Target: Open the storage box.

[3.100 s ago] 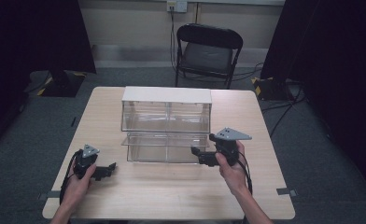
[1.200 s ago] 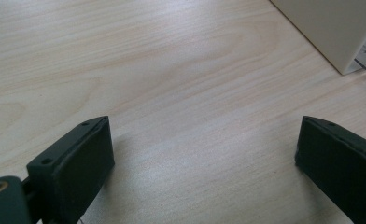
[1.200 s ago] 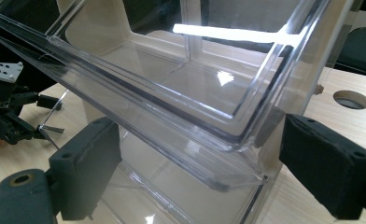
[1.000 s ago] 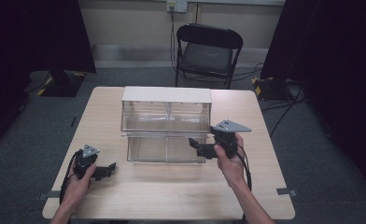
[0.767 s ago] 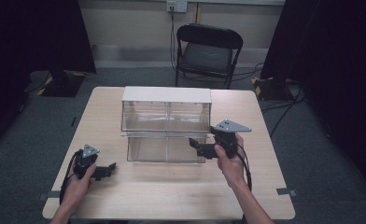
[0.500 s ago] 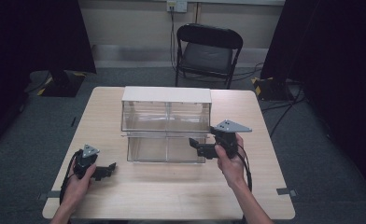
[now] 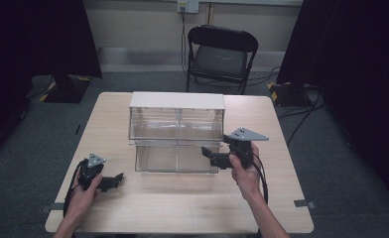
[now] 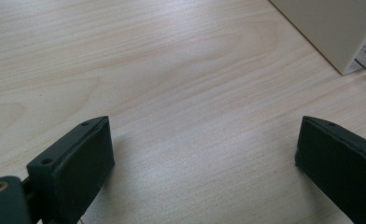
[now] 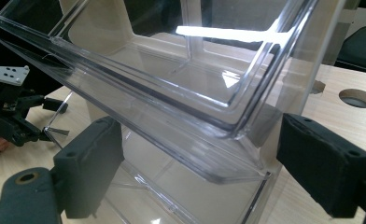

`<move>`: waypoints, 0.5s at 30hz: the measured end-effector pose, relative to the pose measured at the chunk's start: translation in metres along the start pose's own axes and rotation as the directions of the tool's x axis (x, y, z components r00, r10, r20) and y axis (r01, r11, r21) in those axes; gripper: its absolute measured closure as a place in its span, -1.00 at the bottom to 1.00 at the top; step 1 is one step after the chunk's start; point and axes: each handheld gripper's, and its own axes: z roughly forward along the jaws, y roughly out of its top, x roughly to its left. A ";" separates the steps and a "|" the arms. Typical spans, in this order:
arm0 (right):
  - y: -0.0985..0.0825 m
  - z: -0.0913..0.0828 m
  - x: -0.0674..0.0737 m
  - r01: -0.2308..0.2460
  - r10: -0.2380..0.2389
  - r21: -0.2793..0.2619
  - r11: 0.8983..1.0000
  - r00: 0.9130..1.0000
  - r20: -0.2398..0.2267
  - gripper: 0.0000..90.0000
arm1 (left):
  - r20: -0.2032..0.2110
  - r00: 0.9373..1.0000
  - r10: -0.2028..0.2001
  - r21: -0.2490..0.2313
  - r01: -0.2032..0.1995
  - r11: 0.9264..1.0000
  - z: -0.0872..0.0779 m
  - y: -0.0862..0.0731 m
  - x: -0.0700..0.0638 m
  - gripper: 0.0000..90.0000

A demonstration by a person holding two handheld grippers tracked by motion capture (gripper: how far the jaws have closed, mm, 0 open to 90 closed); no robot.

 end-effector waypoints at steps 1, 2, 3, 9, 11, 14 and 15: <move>0.000 0.000 0.000 0.001 -0.001 -0.001 1.000 1.000 0.001 -0.69 | -0.001 1.000 0.001 0.000 -0.001 1.000 0.000 0.000 0.000 -0.92; 0.000 0.000 0.000 -0.001 0.001 -0.001 1.000 1.000 0.000 -0.69 | 0.000 1.000 0.000 0.000 0.000 1.000 0.000 0.000 0.000 -0.92; 0.000 0.000 0.000 -0.001 0.001 -0.002 1.000 1.000 0.001 -0.69 | -0.005 1.000 0.007 0.001 -0.007 1.000 0.000 0.000 0.000 -0.92; 0.000 0.000 0.000 0.000 0.000 -0.002 1.000 1.000 0.000 -0.69 | 0.000 1.000 -0.001 0.000 0.001 1.000 0.000 0.000 0.000 -0.92; -0.001 0.000 0.000 -0.001 0.001 -0.003 1.000 1.000 0.000 -0.69 | -0.002 1.000 0.001 0.000 -0.001 1.000 0.000 0.000 0.000 -0.91; -0.001 0.000 0.000 -0.002 0.002 -0.004 1.000 1.000 -0.001 -0.69 | -0.003 1.000 0.002 0.000 -0.002 1.000 0.000 0.000 0.000 -0.92; -0.001 0.000 0.000 -0.002 0.002 -0.004 1.000 1.000 0.000 -0.69 | -0.002 1.000 0.003 0.000 -0.003 1.000 0.000 0.000 0.000 -0.92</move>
